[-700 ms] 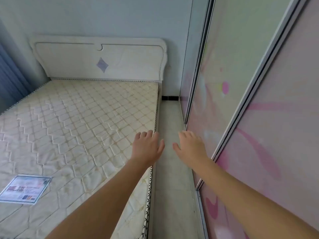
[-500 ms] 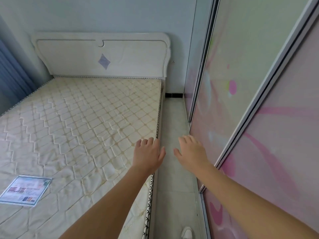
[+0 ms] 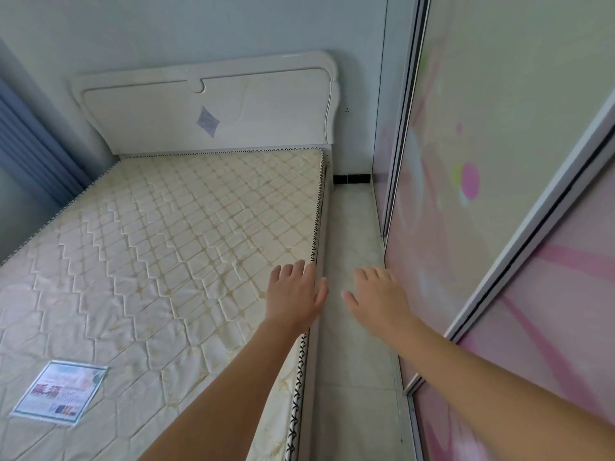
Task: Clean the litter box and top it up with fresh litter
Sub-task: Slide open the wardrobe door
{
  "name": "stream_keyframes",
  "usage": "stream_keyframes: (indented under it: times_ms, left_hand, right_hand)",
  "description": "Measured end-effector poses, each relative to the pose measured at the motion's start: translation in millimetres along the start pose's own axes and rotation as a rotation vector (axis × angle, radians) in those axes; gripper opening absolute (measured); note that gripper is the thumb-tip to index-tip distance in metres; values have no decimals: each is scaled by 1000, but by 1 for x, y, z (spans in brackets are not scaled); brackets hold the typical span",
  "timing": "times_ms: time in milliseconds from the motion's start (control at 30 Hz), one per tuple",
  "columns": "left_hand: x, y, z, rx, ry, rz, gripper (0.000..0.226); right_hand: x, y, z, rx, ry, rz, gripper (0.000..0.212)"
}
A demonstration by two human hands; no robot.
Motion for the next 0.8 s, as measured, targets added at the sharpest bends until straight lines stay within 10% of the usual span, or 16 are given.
stream_keyframes:
  times_ms: [800]
  left_hand:
    - [-300,36,-86,45,78,45,52]
  right_hand:
    - [-299,9,39,29,53,30,50]
Point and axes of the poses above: each hand's wrist, its own x-axis away from the middle knuckle, its own y-axis out of the palm, z = x × y, the point moved 7 cm from there along -x, towards the middle knuckle, and after that the axes turned 11 degrees about x, right-handed, at the moved point
